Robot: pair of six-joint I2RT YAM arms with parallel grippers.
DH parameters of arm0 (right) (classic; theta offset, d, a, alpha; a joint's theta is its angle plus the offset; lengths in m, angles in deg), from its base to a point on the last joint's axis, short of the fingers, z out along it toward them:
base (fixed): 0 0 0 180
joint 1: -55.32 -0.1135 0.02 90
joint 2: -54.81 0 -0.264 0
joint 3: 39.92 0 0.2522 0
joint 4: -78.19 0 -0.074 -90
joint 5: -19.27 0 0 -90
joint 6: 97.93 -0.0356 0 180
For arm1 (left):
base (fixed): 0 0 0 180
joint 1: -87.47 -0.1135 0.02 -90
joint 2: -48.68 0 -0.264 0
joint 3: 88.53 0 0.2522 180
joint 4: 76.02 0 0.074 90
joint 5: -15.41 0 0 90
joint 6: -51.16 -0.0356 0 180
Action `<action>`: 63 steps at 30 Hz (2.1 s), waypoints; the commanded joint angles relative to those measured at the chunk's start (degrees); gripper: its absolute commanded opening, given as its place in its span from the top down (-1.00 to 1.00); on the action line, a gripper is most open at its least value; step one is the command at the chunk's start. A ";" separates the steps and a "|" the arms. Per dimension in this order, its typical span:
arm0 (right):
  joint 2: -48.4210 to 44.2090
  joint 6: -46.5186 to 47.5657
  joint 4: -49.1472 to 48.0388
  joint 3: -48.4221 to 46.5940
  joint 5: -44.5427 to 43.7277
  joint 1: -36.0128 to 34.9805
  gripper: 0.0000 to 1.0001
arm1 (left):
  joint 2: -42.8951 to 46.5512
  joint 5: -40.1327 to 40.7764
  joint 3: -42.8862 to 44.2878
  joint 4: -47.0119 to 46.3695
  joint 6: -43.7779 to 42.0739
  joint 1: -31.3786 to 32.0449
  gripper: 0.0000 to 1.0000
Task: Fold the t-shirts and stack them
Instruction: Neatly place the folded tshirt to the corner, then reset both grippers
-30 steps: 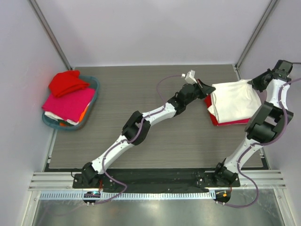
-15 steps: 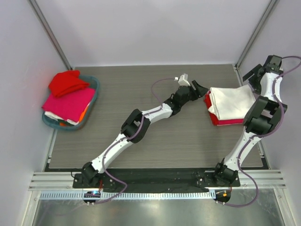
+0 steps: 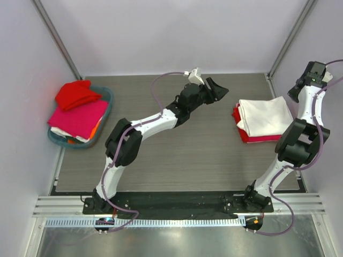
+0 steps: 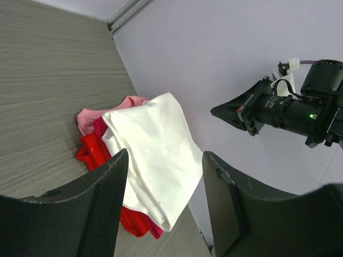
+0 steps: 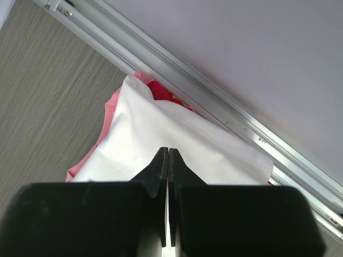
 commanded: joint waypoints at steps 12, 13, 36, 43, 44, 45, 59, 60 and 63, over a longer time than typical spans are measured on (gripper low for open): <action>10.16 -1.71 -4.59 -1.77 -0.35 -0.68 0.97 | 4.08 -3.30 -4.80 2.17 -2.73 -1.21 -0.11; 10.94 -1.62 -4.50 -1.86 -1.31 -0.85 0.97 | 3.90 -3.48 -4.80 2.17 -2.64 -1.21 -0.10; -15.40 -0.92 -1.77 13.32 -8.11 -19.31 0.97 | 34.03 1.07 -28.87 18.77 -10.19 -6.04 -0.04; -30.70 -0.57 -9.68 29.58 -9.14 -31.78 0.79 | 53.71 9.87 -45.13 26.06 -14.59 -7.71 -0.16; -31.66 -0.48 -10.21 32.73 -9.23 -33.01 0.79 | 55.56 10.84 -46.88 26.95 -14.94 -8.06 -0.17; -33.68 -0.39 -10.74 34.59 -8.28 -35.81 0.78 | 59.15 12.41 -49.77 27.83 -15.30 -8.33 -0.18; -58.48 -1.18 -34.90 73.08 5.53 -40.41 -0.99 | 87.47 19.90 -75.89 32.86 -19.69 -8.33 -1.00; -58.65 -2.14 -36.04 74.06 6.58 -40.41 -0.99 | 88.62 19.99 -77.64 31.80 -21.35 -8.33 -1.00; -59.18 -2.85 -44.56 80.65 9.83 -40.40 -1.00 | 92.57 20.25 -83.01 29.24 -23.56 -8.33 -0.99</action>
